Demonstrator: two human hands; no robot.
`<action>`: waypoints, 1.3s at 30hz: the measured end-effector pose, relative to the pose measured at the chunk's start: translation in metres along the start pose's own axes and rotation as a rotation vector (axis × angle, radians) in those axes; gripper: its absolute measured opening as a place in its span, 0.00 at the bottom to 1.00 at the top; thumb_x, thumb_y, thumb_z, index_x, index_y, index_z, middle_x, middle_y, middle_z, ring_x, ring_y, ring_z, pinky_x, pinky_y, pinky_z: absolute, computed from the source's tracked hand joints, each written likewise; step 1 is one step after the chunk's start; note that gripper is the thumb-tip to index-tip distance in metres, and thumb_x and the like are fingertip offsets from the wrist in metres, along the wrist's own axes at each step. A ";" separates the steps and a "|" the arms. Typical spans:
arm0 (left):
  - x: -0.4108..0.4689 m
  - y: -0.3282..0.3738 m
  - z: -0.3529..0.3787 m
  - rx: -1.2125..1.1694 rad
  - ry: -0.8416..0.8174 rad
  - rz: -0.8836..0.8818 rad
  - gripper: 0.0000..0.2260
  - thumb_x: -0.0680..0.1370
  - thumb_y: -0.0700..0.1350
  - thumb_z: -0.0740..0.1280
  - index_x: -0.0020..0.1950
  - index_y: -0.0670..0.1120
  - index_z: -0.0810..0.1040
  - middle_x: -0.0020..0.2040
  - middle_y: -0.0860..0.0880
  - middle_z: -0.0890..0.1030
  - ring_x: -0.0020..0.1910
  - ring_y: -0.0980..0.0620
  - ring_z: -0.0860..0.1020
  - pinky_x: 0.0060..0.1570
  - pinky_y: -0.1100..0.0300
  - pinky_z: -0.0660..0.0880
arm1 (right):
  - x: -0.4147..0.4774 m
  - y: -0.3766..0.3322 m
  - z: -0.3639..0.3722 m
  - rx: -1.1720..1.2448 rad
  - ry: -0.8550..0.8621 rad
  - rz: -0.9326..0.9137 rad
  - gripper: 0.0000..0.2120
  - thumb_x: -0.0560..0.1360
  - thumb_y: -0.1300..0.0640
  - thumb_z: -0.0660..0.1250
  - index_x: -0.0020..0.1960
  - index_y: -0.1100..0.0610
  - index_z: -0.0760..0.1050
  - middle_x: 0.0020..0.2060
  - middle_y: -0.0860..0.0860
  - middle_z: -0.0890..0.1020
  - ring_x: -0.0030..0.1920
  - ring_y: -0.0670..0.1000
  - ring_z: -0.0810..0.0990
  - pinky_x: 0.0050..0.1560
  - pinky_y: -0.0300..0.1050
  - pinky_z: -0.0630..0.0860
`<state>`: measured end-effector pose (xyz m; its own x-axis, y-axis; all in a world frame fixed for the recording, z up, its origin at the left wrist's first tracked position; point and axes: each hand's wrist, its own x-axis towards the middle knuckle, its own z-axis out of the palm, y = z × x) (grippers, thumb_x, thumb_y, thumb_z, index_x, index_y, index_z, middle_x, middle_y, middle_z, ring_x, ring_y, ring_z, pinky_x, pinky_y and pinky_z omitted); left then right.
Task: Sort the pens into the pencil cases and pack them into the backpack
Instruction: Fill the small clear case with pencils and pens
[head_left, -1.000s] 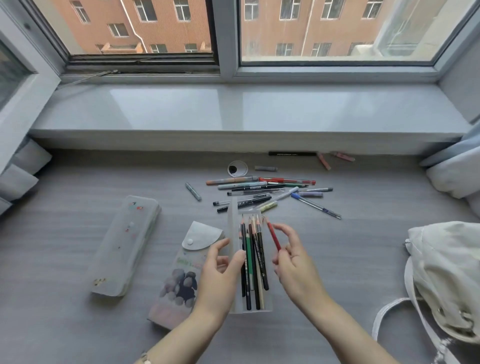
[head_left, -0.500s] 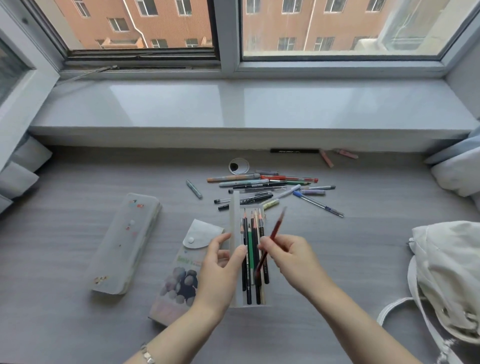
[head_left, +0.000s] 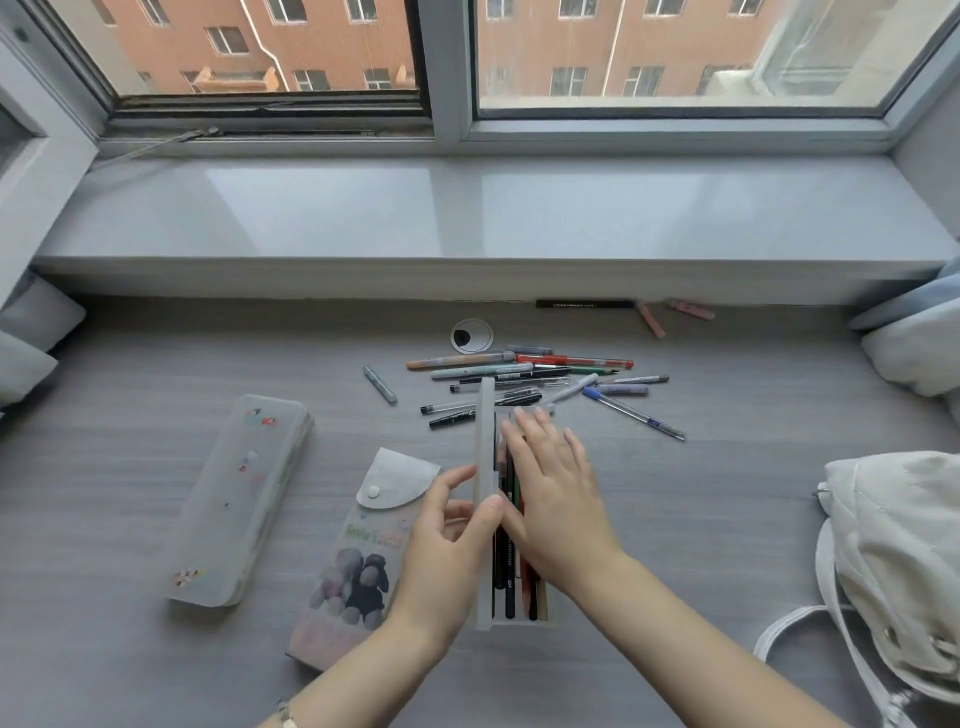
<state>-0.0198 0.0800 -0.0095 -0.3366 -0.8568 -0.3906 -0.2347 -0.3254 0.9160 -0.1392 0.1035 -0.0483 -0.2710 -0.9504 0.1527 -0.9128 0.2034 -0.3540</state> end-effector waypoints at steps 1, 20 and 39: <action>-0.001 0.002 0.001 0.014 -0.015 0.008 0.12 0.76 0.41 0.66 0.49 0.60 0.72 0.46 0.46 0.76 0.43 0.58 0.76 0.38 0.79 0.70 | 0.001 0.001 0.001 -0.037 -0.021 0.002 0.27 0.69 0.47 0.54 0.64 0.57 0.69 0.65 0.55 0.75 0.68 0.55 0.69 0.65 0.52 0.57; 0.042 0.024 0.020 0.088 0.014 -0.051 0.12 0.76 0.49 0.66 0.59 0.56 0.71 0.45 0.46 0.77 0.43 0.56 0.75 0.41 0.67 0.68 | 0.089 0.141 -0.018 0.060 -0.034 0.377 0.15 0.70 0.72 0.59 0.53 0.65 0.77 0.51 0.62 0.79 0.55 0.63 0.74 0.55 0.54 0.70; 0.070 0.027 0.010 0.072 0.073 -0.044 0.11 0.76 0.47 0.66 0.57 0.55 0.73 0.46 0.45 0.80 0.44 0.52 0.78 0.42 0.64 0.71 | 0.134 0.147 -0.005 -0.215 -0.468 0.172 0.06 0.76 0.63 0.59 0.51 0.62 0.70 0.54 0.60 0.70 0.47 0.63 0.77 0.39 0.50 0.68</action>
<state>-0.0594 0.0149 -0.0129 -0.2578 -0.8699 -0.4205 -0.3133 -0.3364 0.8881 -0.3116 0.0072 -0.0756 -0.3021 -0.8922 -0.3357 -0.9224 0.3625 -0.1333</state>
